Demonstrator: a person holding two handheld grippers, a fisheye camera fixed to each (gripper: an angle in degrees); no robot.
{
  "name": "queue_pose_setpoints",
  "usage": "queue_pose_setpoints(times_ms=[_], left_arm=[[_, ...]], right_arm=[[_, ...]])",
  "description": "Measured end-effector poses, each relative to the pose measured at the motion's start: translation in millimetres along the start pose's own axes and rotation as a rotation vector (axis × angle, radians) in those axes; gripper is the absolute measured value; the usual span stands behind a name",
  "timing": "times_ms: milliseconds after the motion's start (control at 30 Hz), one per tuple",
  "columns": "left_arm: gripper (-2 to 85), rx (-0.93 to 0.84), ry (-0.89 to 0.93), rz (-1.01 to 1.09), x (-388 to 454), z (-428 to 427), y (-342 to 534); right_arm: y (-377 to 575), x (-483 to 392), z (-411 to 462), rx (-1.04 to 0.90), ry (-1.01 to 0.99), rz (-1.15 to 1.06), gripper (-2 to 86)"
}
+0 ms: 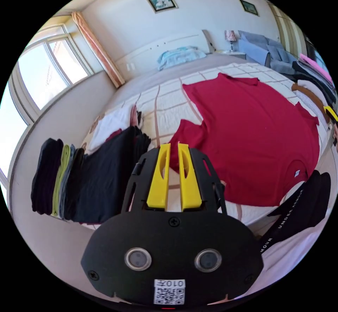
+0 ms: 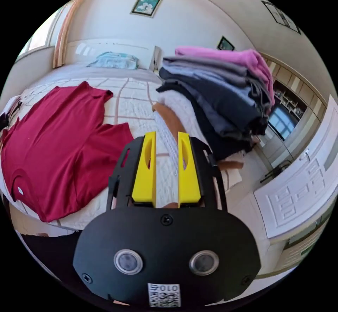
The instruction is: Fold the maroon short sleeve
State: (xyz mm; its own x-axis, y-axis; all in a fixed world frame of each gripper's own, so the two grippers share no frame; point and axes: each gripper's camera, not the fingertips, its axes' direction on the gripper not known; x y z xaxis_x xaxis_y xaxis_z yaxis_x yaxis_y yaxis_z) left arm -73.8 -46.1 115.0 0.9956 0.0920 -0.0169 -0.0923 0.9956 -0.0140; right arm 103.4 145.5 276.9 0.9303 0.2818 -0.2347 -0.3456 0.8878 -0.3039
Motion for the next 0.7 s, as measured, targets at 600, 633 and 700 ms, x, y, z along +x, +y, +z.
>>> queue_pose_setpoints(times_ms=[600,633,700], left_arm=[[7.9,-0.173,0.434,-0.192,-104,259,-203],[8.4,-0.176,0.443,-0.188,-103,281,-227],[8.7,-0.184,0.450,-0.170,-100,311,-259]], right_arm=[[-231,-255,234,-0.076,-0.524,-0.900,9.0],[-232,-258,243,-0.079,-0.541,-0.904,8.9],[-239,-257,249,-0.058,-0.581,-0.865,8.4]])
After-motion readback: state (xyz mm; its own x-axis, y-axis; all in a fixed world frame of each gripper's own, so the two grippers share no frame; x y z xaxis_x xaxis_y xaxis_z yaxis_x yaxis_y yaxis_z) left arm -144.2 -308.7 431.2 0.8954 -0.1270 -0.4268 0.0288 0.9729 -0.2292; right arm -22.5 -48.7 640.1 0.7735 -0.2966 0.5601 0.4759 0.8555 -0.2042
